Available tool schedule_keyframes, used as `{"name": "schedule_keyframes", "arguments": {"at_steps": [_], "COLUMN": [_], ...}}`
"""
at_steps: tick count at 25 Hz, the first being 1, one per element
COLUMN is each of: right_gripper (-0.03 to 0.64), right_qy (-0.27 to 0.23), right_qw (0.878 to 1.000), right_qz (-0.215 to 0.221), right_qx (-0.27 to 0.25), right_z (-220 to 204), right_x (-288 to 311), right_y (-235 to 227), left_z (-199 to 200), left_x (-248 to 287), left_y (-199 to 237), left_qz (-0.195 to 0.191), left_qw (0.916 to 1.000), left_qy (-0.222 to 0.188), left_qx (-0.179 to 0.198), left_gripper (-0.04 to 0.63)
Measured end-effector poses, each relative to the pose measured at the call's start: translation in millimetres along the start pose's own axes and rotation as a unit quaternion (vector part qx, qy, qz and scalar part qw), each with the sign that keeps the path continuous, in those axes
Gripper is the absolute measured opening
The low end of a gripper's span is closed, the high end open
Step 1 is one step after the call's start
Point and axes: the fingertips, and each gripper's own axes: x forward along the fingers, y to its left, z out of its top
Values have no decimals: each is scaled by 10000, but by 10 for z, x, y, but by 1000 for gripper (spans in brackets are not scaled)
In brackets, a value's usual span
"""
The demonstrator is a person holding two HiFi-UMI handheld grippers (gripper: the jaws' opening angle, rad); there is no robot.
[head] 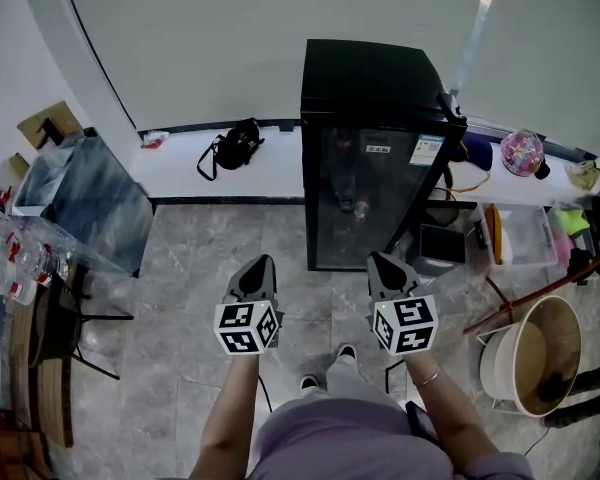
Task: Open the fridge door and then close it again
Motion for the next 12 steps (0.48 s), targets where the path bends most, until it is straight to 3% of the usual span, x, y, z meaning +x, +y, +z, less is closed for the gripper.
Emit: {"name": "schedule_keyframes", "arguments": {"at_steps": [12], "right_gripper": [3], "right_qy": [41], "right_qw": [10000], "right_qz": [-48], "right_qx": [19], "right_z": [-67], "right_x": [-59], "right_y": [148], "left_z": [0], "left_x": [-110], "left_y": [-9], "left_qz": [-64], "left_qw": [10000], "left_qy": [-9], "left_qx": [73], "left_gripper": [3]}}
